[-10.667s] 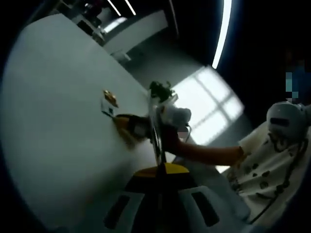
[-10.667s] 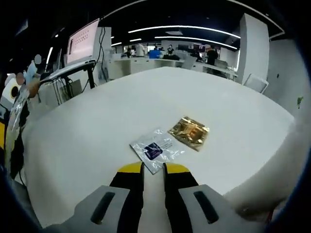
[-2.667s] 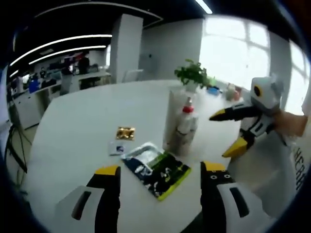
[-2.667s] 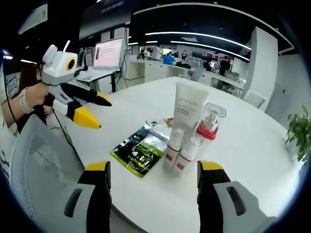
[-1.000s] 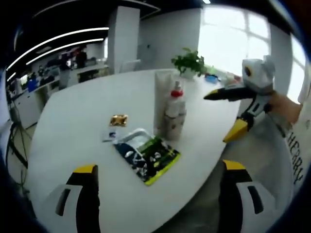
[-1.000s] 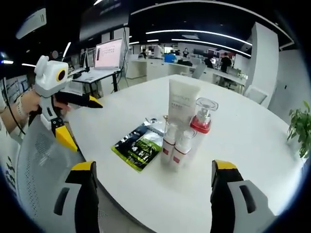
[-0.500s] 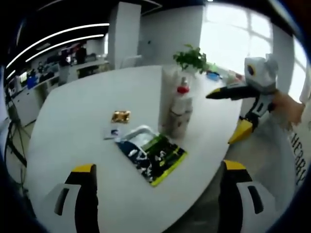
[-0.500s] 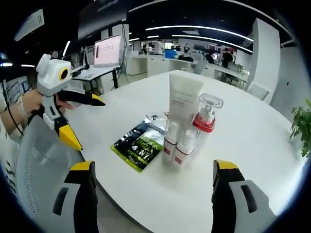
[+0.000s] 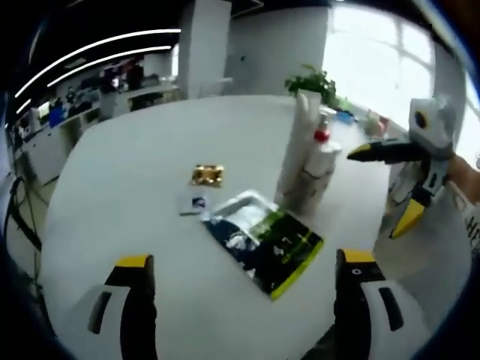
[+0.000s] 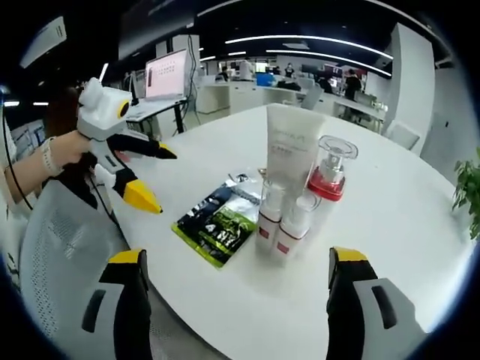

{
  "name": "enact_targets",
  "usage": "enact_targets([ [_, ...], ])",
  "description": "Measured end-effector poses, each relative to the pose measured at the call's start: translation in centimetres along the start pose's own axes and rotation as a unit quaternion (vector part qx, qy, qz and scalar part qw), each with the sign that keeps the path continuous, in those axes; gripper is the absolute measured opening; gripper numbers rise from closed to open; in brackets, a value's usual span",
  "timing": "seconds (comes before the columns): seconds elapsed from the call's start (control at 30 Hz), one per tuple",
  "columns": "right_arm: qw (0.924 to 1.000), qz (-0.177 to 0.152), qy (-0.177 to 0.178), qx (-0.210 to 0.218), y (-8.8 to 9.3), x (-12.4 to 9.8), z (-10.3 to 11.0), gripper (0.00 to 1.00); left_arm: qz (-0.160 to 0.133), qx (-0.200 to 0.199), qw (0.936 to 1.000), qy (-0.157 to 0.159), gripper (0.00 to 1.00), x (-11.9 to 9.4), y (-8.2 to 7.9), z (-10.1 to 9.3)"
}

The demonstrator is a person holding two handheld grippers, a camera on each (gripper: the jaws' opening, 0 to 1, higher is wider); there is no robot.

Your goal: Arrange the skincare products in the storage area until every visible bottle or jar stands upright without overlapping.

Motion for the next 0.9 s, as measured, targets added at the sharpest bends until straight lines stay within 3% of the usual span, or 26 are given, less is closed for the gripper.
enact_targets([
  [0.27,0.9998,0.008,-0.007,0.014,0.7,0.5,0.3,0.99,-0.003,0.007,1.0,-0.007,0.87,3.1,-1.2,1.9],
  [0.47,0.9998,0.009,-0.011,0.015,0.7,0.7,0.5,0.99,-0.016,0.003,0.999,-0.041,0.77,6.1,-3.0,3.7],
  [0.9,0.9995,0.015,-0.022,0.017,1.1,1.0,1.1,0.98,0.013,0.022,0.9985,-0.049,0.66,11.1,-4.1,4.4],
])
Point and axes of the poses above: the point that each gripper's makers call its tool centre point, and the gripper's own axes: x roughly forward along the fingers, z roughly to its left, y roughly out of its underside, the point moved 3 cm from there along -x, roughly backward along the fingers, and after that the axes turned 10 degrees about -y, right-handed, at the moved point
